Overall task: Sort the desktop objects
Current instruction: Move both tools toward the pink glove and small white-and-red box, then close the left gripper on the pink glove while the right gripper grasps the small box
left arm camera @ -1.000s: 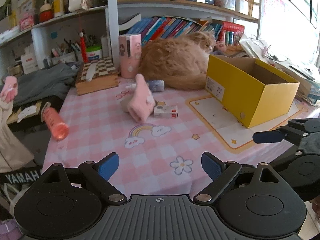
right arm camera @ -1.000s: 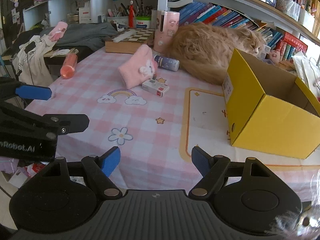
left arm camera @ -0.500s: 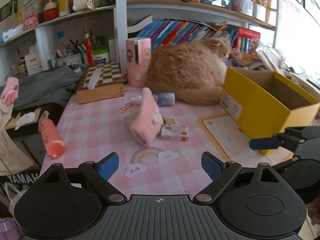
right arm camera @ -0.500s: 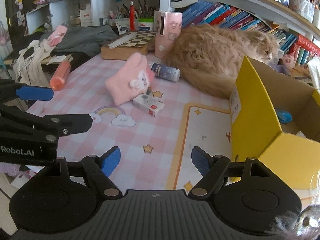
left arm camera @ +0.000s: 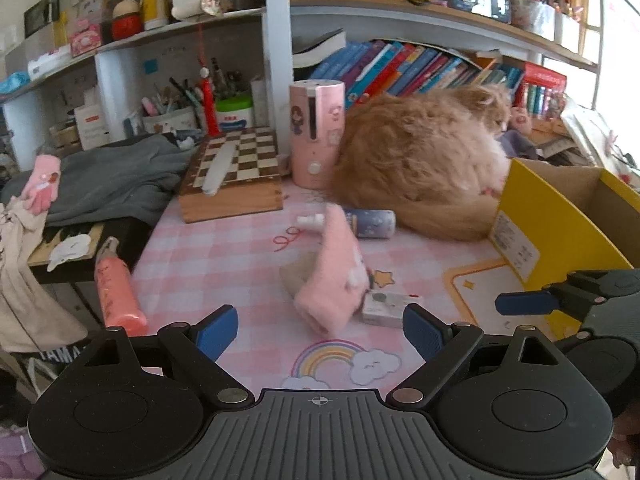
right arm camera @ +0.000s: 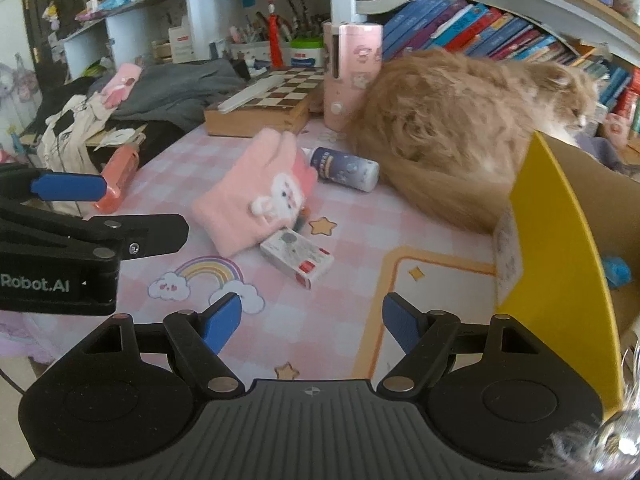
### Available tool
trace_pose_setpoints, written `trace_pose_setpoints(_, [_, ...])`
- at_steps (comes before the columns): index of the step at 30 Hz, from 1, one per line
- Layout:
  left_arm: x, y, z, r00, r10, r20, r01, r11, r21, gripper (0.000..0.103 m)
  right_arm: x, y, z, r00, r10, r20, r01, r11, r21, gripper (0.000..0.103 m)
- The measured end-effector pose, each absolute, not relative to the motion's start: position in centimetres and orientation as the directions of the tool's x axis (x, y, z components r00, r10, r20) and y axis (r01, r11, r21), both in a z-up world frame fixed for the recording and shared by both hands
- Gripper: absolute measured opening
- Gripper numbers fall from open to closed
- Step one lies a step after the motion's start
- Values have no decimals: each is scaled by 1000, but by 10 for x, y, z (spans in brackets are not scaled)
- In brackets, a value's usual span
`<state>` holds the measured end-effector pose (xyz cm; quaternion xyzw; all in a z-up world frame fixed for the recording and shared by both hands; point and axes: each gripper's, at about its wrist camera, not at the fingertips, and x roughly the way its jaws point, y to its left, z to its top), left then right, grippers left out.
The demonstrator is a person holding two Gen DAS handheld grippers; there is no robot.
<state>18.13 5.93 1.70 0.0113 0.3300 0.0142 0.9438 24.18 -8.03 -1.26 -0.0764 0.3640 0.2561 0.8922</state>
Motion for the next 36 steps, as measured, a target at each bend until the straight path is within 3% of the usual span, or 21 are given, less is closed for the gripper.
trace_pose_setpoints(13, [199,68,15,757,125,-642,-116,992,57,92,298,-56,-33,540,423,-728,-535,840,90,70])
trace_pose_setpoints(24, [228,60,7,737,72,-672,-73,997,26,92,303,-45,-47,506,447,-738,-655,755,8,34])
trace_pose_setpoints(29, [248,54,-3,716,48,-696,-48,999,19,90,297,-67,-41,521,427,-739,-635,772,-1,31])
trace_pose_setpoints(34, [267,49,-8,703,7,-711,20,999,29,75,291,-90,-32,550,408,-729,-600,800,-5,31])
trace_pose_setpoints(36, [273,43,-11,696,7,-718,61,996,69,64,290,-95,-33,551,395,-735,-584,812,-1,31])
